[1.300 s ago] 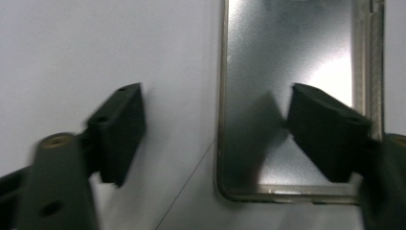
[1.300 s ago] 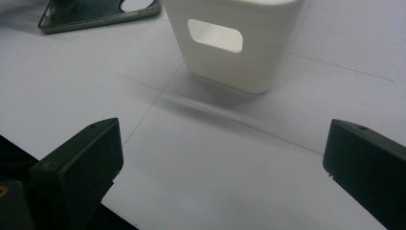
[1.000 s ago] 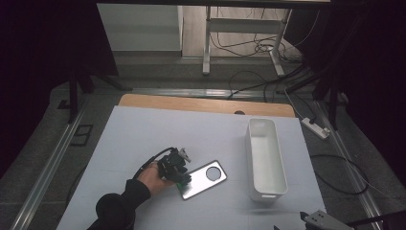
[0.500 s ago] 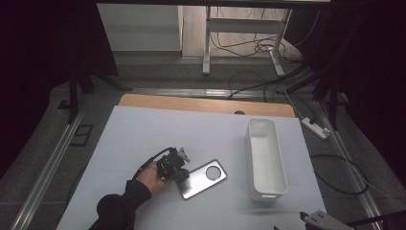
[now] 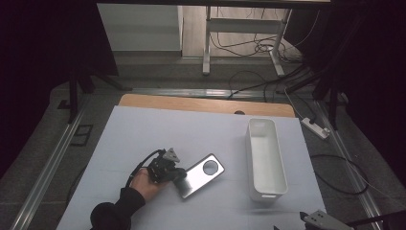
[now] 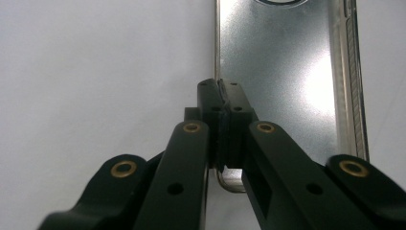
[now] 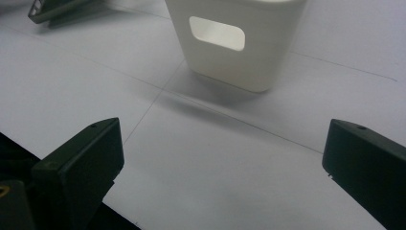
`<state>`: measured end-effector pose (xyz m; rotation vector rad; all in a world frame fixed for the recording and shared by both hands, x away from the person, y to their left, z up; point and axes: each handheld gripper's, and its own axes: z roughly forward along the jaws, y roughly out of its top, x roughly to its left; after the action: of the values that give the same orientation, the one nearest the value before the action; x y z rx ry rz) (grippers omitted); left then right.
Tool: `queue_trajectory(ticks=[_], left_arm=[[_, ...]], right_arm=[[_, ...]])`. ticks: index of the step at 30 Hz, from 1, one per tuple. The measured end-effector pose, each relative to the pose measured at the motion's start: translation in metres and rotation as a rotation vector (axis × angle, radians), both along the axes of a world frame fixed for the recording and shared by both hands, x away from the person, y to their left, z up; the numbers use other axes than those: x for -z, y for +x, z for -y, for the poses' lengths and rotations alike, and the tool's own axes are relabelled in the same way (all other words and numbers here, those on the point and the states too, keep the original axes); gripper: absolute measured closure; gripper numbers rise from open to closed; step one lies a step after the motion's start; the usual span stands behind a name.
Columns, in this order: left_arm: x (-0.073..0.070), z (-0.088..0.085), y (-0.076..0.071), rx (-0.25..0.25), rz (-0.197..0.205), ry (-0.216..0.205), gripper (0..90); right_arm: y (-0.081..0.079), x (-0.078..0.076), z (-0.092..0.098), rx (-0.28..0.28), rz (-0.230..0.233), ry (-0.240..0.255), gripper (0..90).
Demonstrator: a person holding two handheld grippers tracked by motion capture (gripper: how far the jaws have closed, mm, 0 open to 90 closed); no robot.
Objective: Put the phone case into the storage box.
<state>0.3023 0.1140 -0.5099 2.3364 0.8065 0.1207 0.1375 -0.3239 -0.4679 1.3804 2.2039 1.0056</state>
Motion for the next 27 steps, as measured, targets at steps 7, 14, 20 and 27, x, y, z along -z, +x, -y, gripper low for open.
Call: queue_trajectory(ticks=[7,14,20,27], left_arm=[[-0.01,-0.009,-0.011,-0.025,0.04,-0.059,89.4],[-0.021,-0.021,-0.028,-0.053,0.086,-0.138,89.3],[-0.028,-0.028,-0.041,-0.072,0.106,-0.187,89.3],[-0.036,-0.036,-0.058,-0.098,0.139,-0.23,89.2]], right_arm=[[0.0,0.0,0.0,-0.002,0.001,-0.002,0.1],[0.0,0.0,0.0,-0.004,0.002,-0.003,0.2],[0.0,0.0,0.0,-0.006,0.003,-0.004,0.2],[-0.001,-0.001,-0.001,-0.014,0.008,-0.009,0.2]])
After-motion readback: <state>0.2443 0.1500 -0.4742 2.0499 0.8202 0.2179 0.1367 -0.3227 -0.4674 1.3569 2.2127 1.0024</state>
